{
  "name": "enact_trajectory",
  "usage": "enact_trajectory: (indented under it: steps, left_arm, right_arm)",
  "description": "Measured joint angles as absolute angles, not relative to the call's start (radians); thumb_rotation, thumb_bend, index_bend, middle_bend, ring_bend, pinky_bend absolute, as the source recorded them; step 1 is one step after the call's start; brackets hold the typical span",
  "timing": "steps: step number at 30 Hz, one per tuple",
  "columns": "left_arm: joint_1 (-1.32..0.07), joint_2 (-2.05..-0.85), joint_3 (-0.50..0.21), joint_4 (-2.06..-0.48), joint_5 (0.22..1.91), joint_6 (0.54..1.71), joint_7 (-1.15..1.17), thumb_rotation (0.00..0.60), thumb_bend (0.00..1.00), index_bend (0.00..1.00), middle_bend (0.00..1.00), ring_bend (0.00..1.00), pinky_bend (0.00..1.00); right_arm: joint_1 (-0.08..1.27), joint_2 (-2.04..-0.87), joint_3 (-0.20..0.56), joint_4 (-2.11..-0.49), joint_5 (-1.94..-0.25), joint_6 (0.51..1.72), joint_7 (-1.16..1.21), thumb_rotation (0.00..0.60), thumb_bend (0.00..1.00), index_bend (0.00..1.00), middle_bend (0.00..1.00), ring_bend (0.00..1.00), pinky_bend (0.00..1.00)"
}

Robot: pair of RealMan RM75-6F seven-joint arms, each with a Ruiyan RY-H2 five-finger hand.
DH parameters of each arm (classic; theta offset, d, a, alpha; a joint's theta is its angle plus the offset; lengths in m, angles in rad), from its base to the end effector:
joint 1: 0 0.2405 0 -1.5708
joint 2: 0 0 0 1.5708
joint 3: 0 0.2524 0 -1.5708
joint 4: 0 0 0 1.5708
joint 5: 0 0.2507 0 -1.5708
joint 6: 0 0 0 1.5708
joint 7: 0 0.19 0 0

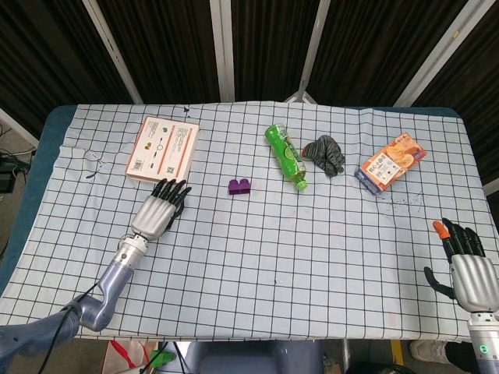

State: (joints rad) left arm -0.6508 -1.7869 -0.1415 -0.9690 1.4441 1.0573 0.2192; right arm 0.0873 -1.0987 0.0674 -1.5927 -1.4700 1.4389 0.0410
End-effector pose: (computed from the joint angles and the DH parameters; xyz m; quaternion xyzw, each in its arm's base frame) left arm -0.1973 0.4027 -0.0992 -0.7602 -0.2604 -0.3587 0.4750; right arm -0.3365 -0.2358 0.1271 0.5881 -0.4024 0.3789 0.5905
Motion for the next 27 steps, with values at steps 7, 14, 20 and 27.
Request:
enact_trajectory:
  steps: [7, 14, 20, 27]
  left_arm:
    - [-0.661, -1.844, -0.122, -0.871, 1.444, 1.041, 0.175, 0.600, 0.97, 0.00, 0.00, 0.00, 0.03]
    - [-0.672, -1.884, -0.107, -0.804, 1.447, 1.028, 0.142, 0.600, 0.97, 0.00, 0.00, 0.00, 0.03]
    - [-0.672, -1.900, -0.095, -0.770, 1.448, 1.019, 0.144, 0.600, 0.97, 0.00, 0.00, 0.00, 0.03]
    - [-0.668, -1.902, -0.084, -0.760, 1.459, 1.040, 0.142, 0.600, 0.97, 0.00, 0.00, 0.00, 0.03]
  right_arm:
    - [0.083, -1.095, 0.066, -1.593, -1.478, 1.450, 0.052, 0.600, 0.39, 0.08, 0.00, 0.00, 0.00]
    - [0.082, -1.095, 0.067, -1.592, -1.479, 1.453, 0.056, 0.600, 0.39, 0.08, 0.00, 0.00, 0.00]
    - [0.078, -1.094, 0.067, -1.591, -1.484, 1.462, 0.063, 0.600, 0.39, 0.08, 0.00, 0.00, 0.00]
    - [0.074, -1.094, 0.067, -1.592, -1.491, 1.471, 0.068, 0.600, 0.39, 0.08, 0.00, 0.00, 0.00]
